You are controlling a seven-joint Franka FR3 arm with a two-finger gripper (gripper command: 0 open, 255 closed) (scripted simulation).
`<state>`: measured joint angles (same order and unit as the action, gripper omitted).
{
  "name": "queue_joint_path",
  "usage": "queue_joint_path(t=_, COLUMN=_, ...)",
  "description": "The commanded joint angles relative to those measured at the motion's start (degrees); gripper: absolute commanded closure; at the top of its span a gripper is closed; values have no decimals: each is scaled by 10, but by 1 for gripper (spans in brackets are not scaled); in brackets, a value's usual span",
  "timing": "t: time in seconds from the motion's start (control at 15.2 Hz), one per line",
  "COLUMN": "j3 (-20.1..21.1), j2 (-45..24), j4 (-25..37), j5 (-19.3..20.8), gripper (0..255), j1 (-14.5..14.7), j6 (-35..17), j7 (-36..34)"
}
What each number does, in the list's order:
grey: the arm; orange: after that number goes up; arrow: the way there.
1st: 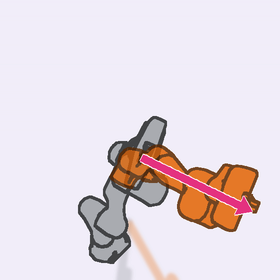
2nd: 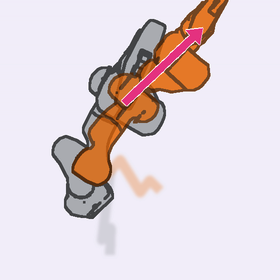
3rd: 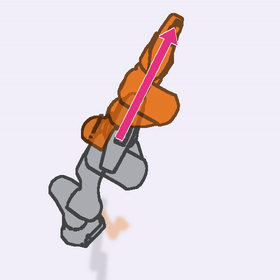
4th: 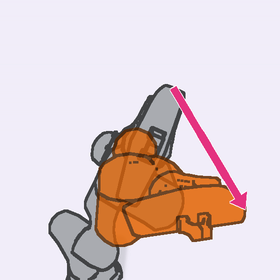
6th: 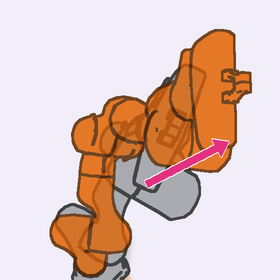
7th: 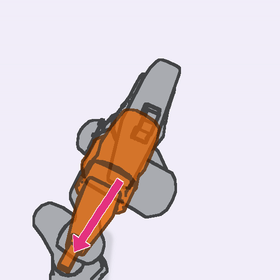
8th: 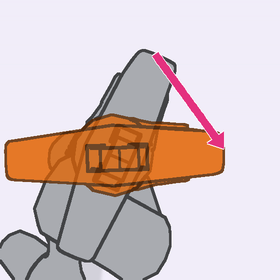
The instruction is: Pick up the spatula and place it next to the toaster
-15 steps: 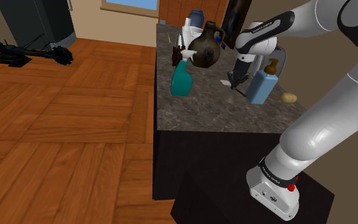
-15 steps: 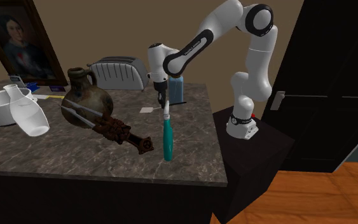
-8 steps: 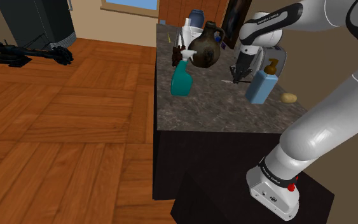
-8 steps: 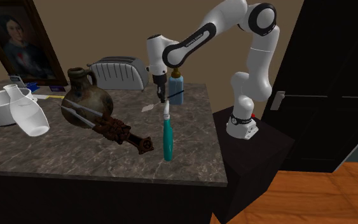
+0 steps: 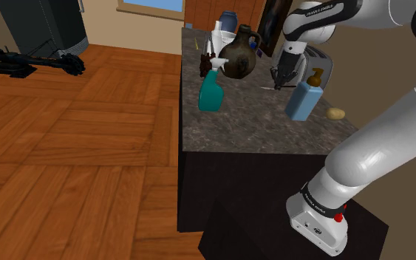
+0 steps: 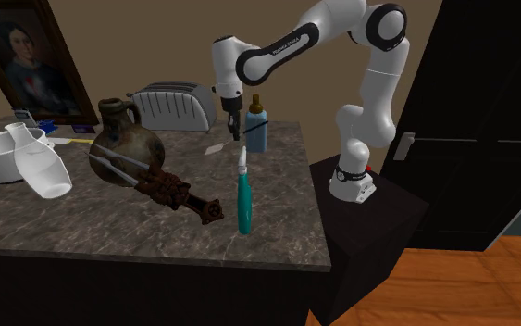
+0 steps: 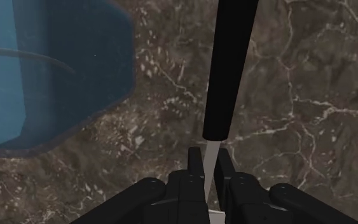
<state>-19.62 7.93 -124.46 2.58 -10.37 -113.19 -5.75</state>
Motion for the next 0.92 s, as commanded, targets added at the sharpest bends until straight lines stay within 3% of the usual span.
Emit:
queue_joint_path(t=0.0, j3=1, j2=5, j4=12, j5=1, gripper=255, j1=0, j6=17, j7=-2)
queue_joint_path(t=0.86, j3=6, j2=23, j4=94, j5=5, gripper=255, j1=2, j6=117, j7=-6)
